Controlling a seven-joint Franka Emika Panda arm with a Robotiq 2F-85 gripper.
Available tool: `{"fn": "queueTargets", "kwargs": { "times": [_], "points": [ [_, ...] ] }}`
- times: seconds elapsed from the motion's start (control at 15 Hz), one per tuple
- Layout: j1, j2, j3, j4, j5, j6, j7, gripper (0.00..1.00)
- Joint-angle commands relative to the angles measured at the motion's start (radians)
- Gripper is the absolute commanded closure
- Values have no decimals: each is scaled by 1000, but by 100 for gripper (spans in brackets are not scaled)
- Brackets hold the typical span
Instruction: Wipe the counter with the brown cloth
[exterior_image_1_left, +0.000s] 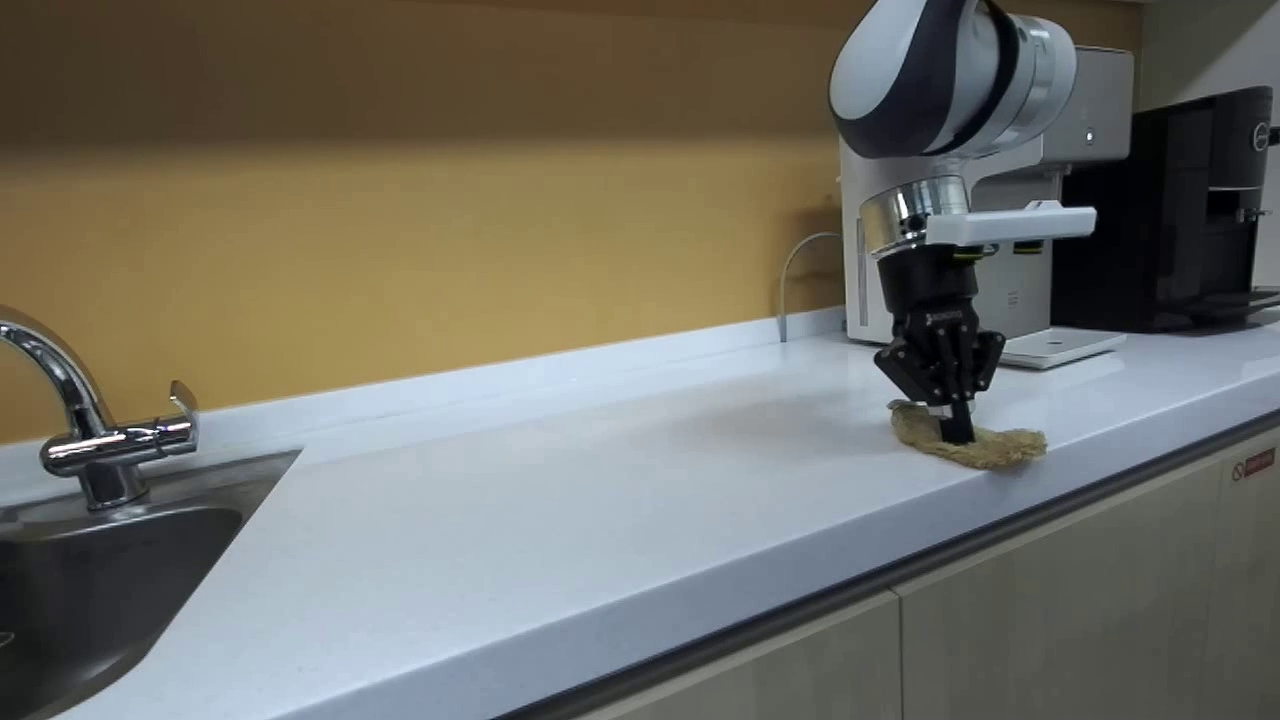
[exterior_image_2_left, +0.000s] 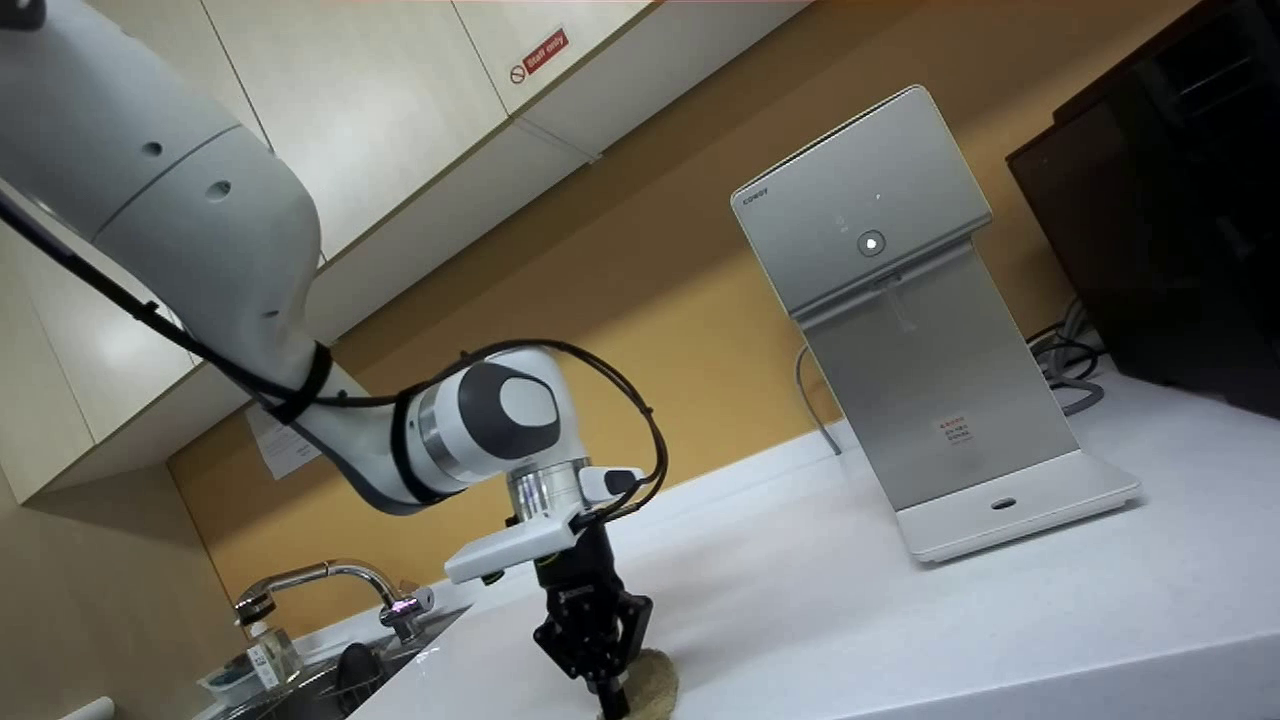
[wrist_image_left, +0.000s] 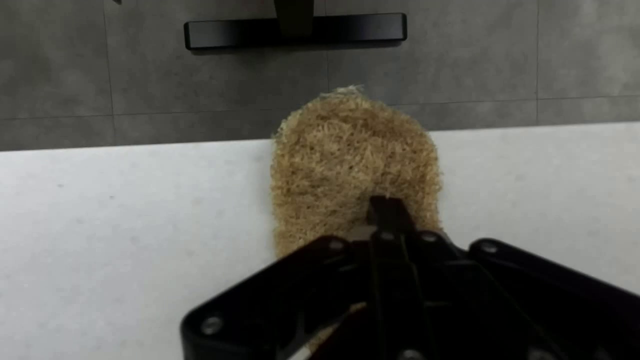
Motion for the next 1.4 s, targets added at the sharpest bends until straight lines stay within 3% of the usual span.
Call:
{"fn": "queueTargets", "kwargs": {
  "times": [0.0, 0.4, 0.67, 0.93, 1.33],
  "points": [
    [52, 5, 61, -36, 36, 20, -11, 100],
    [124, 108, 137, 54, 36, 62, -13, 100],
    [152, 209, 149, 177, -8, 74, 12, 100],
    [175, 321, 135, 321, -37, 70, 56, 100],
    [207, 402, 53, 455, -113, 166, 278, 100]
  ]
}}
